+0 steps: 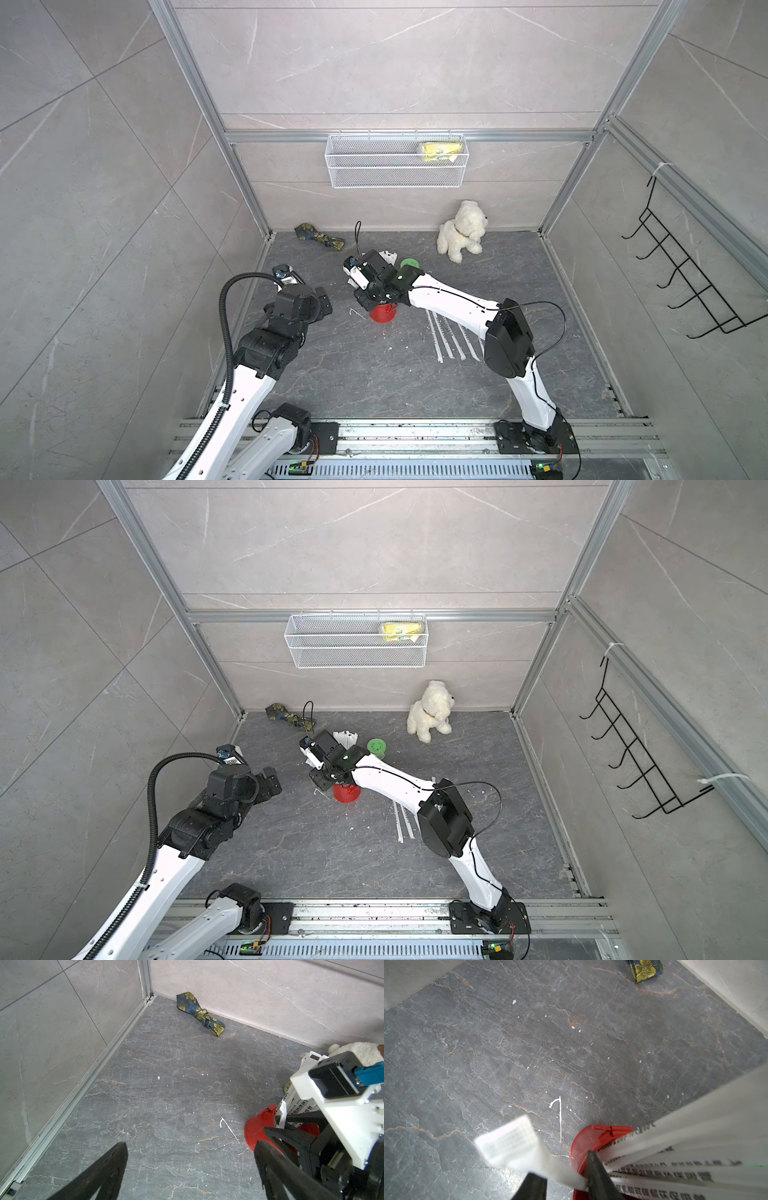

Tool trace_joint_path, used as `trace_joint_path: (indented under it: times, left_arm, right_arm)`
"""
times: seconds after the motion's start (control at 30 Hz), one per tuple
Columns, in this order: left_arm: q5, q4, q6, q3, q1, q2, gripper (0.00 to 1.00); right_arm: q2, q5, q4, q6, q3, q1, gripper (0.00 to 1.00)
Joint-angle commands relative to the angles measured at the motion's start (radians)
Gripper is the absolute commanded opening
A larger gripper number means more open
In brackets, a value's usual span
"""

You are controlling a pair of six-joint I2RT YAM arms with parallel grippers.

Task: Take the straws out of the storage container
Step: Pick up the straw from the container.

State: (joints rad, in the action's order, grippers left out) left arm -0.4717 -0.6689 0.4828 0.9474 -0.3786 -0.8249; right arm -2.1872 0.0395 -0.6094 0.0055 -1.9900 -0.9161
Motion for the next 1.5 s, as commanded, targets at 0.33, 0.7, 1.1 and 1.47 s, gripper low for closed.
trace_joint_path:
  times: [0.33,0.7,1.1,1.47]
  left_arm:
    - [0.035,0.015,0.002,-0.002,0.007,-0.008,0.99]
    - [0.047,0.017,0.001,-0.002,0.012,-0.013,0.99]
    - [0.069,0.019,0.002,-0.001,0.015,-0.022,0.99]
    - [0.083,0.022,0.002,-0.001,0.016,-0.027,0.99]
  right_arm:
    - [0.008,0.026,-0.014,-0.007,0.008,0.002,0.15]
    - [0.042,0.041,-0.037,-0.018,0.003,0.005,0.10]
    - [0.087,0.050,-0.055,-0.020,0.003,0.005,0.08]
    - [0.159,0.056,-0.070,-0.019,0.034,0.004,0.07]
